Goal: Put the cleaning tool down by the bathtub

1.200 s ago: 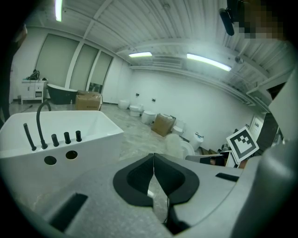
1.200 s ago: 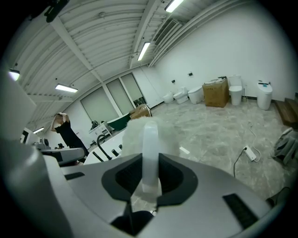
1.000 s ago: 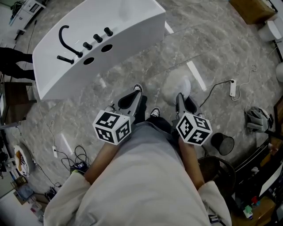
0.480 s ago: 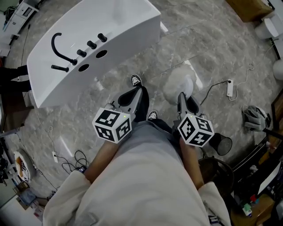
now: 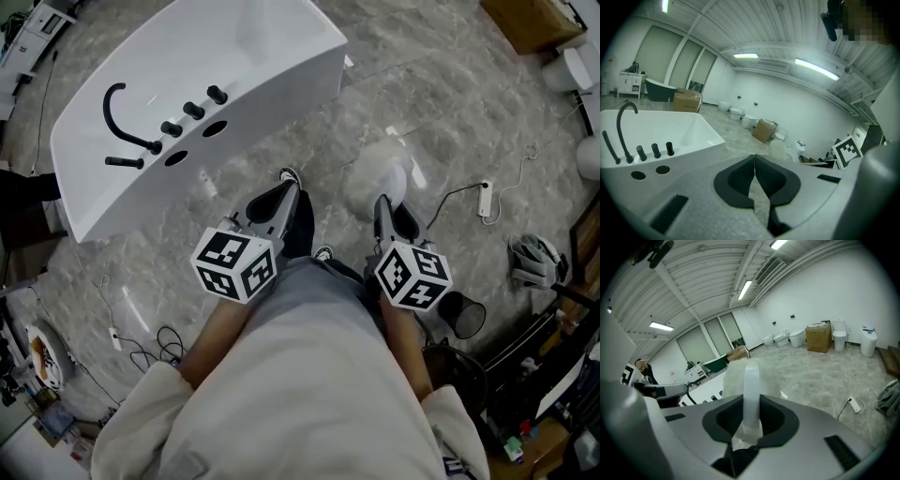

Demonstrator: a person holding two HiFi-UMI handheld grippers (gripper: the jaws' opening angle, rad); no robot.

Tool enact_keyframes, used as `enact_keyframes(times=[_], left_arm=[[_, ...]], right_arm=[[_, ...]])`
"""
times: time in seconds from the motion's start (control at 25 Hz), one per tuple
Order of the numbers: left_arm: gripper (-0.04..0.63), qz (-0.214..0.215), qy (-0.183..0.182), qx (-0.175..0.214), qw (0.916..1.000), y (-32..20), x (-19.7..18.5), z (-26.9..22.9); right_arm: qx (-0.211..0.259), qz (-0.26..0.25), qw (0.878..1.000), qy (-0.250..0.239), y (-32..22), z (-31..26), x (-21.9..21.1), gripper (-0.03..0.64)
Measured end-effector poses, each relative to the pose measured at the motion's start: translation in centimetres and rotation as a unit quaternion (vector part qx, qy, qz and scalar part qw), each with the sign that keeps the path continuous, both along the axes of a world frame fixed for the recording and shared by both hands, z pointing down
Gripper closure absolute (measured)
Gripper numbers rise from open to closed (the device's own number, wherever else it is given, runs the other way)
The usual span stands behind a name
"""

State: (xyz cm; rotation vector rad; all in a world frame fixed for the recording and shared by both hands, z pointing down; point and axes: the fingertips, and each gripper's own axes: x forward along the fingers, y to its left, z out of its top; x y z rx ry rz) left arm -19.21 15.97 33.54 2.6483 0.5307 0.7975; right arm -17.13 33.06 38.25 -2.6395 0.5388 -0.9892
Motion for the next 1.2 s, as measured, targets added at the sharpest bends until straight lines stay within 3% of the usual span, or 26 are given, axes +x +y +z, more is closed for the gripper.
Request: enact_keyframes(times=[0.68,1.2], left_arm=[[0.591,-0.041,0.006,-0.030,0.9987,-11.6,13.0,-0.7],[0.591,-0.039,0.014,-0.039,0.9984,-18.7,21.8,-0.7]], right_arm=[[-0.024,-0.040,0.999,-0.012,-10.7,-0.6,13.2,0.541],[-0.022,-0.040,0.999,-0.011,-17.8,-0.7,21.9,0.541]])
